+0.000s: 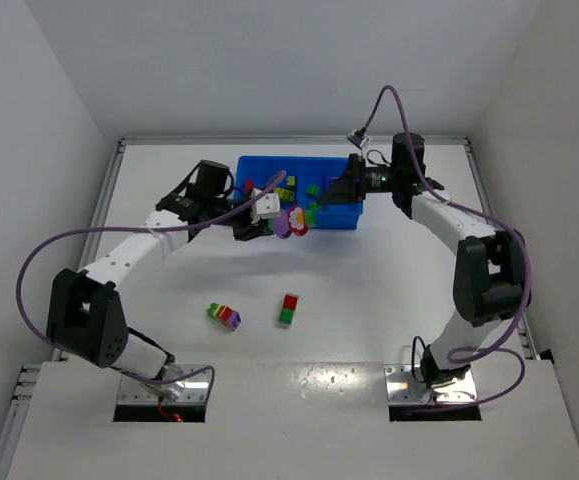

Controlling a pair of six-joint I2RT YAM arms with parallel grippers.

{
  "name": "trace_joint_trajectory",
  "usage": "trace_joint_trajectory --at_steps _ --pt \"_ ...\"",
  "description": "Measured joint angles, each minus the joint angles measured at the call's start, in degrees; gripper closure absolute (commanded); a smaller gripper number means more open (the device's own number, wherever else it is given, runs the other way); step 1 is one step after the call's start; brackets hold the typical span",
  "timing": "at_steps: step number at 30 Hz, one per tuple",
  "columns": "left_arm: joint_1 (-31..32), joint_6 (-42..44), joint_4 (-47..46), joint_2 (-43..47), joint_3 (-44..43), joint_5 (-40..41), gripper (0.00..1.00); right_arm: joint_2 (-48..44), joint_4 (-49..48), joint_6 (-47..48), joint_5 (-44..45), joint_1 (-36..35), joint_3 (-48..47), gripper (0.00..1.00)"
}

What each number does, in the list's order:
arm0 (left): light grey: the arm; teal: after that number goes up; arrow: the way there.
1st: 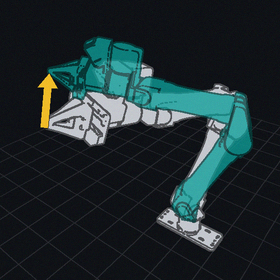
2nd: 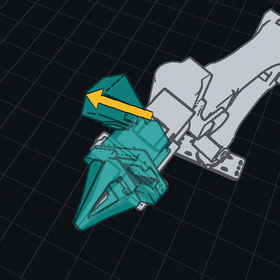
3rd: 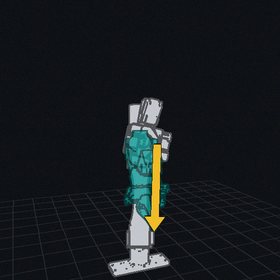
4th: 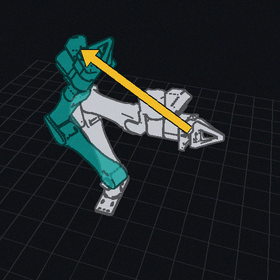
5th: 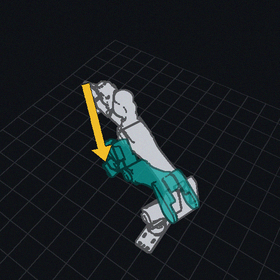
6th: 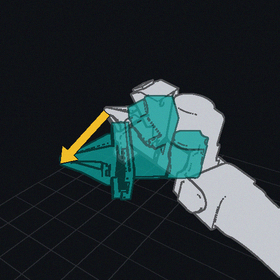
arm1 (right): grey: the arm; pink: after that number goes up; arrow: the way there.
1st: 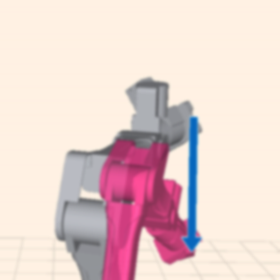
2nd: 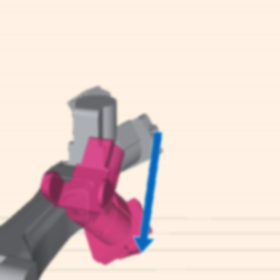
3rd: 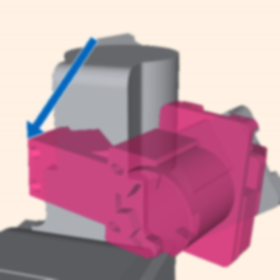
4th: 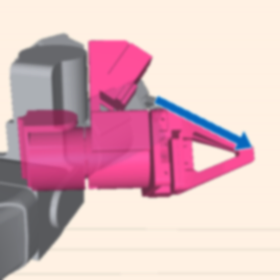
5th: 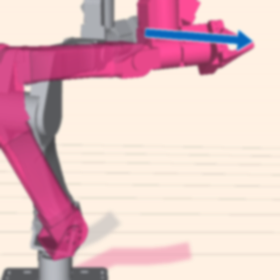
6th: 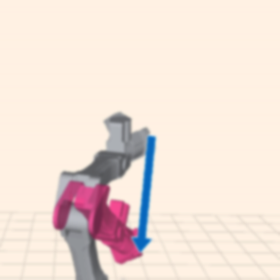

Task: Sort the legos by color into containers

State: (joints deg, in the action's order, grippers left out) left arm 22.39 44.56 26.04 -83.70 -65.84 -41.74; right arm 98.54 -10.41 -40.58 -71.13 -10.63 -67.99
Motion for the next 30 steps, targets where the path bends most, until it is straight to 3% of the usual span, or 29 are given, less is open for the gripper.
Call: trace_joint_trajectory --at_steps 11,24,29,30 --pt "0.48 -4.79 -6.69 2.47 0.02 2.12 0.79 0.57 0.68 -0.85 -1.79 0.31 4.26 0.20" --pt "1.42 -6.29 -7.78 2.47 0.02 2.82 0.79 0.85 0.63 -1.09 -2.10 -0.61 3.32 0.21" --pt "2.36 -6.29 -8.20 2.47 0.02 3.02 0.79 1.49 0.55 -1.14 -2.10 -1.68 2.32 0.36" --pt "2.51 -6.29 -8.22 2.47 0.02 3.02 0.79 1.86 0.35 -1.20 -2.08 -1.92 1.88 0.46"
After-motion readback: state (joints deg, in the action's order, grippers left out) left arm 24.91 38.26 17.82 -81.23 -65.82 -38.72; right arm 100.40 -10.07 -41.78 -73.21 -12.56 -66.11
